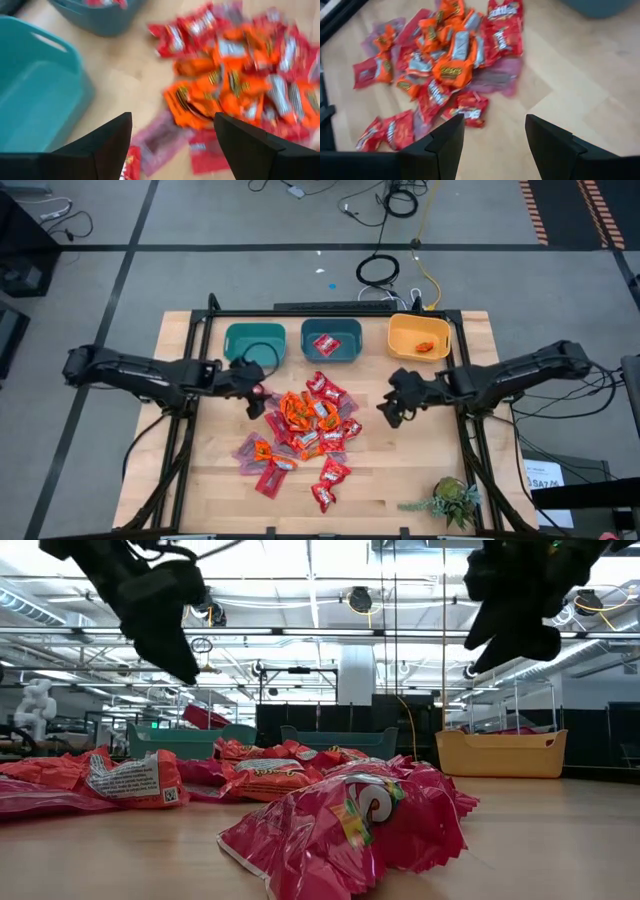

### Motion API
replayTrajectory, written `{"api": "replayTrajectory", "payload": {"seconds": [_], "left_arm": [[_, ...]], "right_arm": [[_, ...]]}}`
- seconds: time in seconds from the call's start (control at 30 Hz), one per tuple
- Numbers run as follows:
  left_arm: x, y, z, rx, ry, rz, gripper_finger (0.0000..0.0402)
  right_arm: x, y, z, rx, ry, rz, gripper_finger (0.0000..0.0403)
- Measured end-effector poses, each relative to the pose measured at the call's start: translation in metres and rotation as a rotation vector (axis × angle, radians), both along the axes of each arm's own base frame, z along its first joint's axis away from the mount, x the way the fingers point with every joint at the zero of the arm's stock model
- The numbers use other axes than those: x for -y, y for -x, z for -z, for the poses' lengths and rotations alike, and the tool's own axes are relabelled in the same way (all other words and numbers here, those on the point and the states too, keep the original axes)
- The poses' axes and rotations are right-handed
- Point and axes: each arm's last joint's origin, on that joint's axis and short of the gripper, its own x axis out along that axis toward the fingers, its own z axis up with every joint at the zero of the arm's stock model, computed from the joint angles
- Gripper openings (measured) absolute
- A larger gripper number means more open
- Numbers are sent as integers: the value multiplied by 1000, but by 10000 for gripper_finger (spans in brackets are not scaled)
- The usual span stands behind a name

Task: Sort candy
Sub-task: Put the red chocolate into the green bin

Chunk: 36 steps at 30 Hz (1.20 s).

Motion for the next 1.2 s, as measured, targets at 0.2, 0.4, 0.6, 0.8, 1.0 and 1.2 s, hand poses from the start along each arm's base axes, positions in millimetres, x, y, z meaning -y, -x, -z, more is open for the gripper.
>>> {"api": "replayTrajectory", "payload": {"seconds": [0.2,0.4,0.6,0.8,1.0,1.2], "left_arm": [[1,-14,24,-131,27,29,290],[-4,-25,49,-270,-25,91,290],[-15,-35,72,-355,-36,84,290],[-27,-42,85,-396,-90,191,289],[-33,-48,97,-405,-38,306,284],[-32,-50,102,-408,20,336,227]], "right_arm": [[-15,3,0,0,2,-71,203],[-21,5,0,-2,16,-117,203],[-23,5,0,-4,36,-147,203],[-23,5,1,-3,21,-130,203],[-23,5,0,2,9,-93,203],[-21,5,0,27,40,0,203]]}}
